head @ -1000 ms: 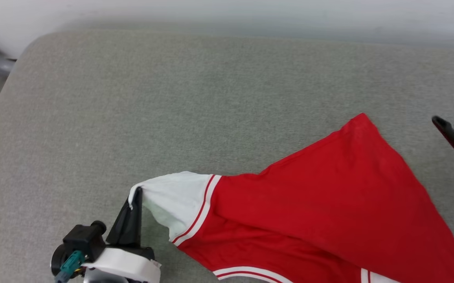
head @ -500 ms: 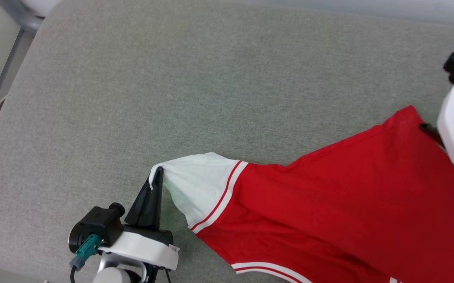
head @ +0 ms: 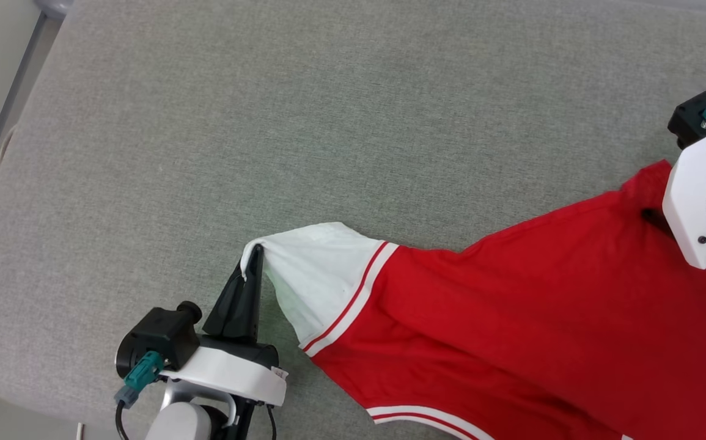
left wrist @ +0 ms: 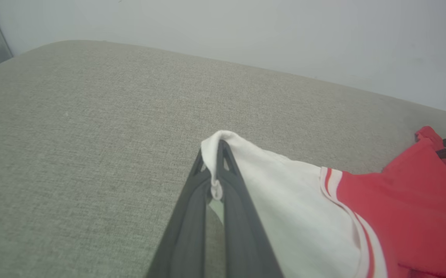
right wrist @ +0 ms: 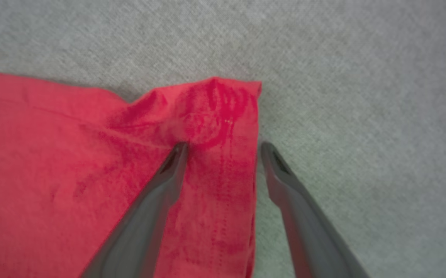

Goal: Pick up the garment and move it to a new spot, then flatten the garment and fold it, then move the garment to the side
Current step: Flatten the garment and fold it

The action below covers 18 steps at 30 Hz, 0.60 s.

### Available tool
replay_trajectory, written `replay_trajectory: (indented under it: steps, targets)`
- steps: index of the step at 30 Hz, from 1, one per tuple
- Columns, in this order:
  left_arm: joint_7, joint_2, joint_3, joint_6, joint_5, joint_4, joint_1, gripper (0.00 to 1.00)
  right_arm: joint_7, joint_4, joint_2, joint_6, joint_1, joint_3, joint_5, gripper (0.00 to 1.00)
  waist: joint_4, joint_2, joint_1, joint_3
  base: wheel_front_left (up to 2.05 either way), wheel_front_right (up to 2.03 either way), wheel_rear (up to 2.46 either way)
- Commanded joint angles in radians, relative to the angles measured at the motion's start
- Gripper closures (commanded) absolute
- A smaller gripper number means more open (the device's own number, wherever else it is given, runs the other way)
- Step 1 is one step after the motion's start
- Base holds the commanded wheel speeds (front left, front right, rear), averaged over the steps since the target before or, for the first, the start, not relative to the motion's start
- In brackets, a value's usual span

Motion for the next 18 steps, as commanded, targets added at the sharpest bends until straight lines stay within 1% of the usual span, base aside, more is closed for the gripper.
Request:
replay_trajectory:
  steps: [1,3,5,11,15,18]
  targets:
    - [-0.002,-0.001,0.008,0.000,0.003,0.003,-0.004,1.00,-0.016,0.040,0.022,-0.001,0.041,0.049,0.007,1.00,-0.009,0.0000,0.0001,-0.003,0.00,0.00,0.00]
    - [-0.002,-0.002,0.013,0.000,0.005,0.010,0.000,1.00,-0.070,0.041,0.022,-0.001,0.014,0.063,0.002,1.00,-0.020,0.0000,0.0001,-0.010,0.00,0.00,0.00]
    - [-0.003,-0.001,0.018,-0.001,0.009,0.018,0.001,1.00,-0.138,0.048,0.030,-0.001,-0.012,0.053,0.016,1.00,-0.031,0.0000,0.0001,-0.023,0.00,0.00,0.00]
    - [-0.003,0.018,0.035,-0.001,0.020,0.032,0.014,1.00,-0.318,0.041,0.055,-0.001,-0.037,0.060,0.052,1.00,-0.076,0.0000,0.0001,-0.096,0.00,0.00,0.00]
    - [-0.003,0.041,0.042,-0.002,0.028,0.004,0.015,1.00,-0.435,0.023,0.046,-0.001,-0.015,0.048,0.075,1.00,-0.104,0.0000,0.0001,-0.151,0.00,0.00,0.00]
    - [-0.003,0.069,0.050,-0.002,0.036,-0.029,0.009,1.00,-0.505,-0.006,0.028,-0.001,0.011,0.035,0.082,1.00,-0.125,0.0000,0.0001,-0.186,0.00,0.00,0.00]
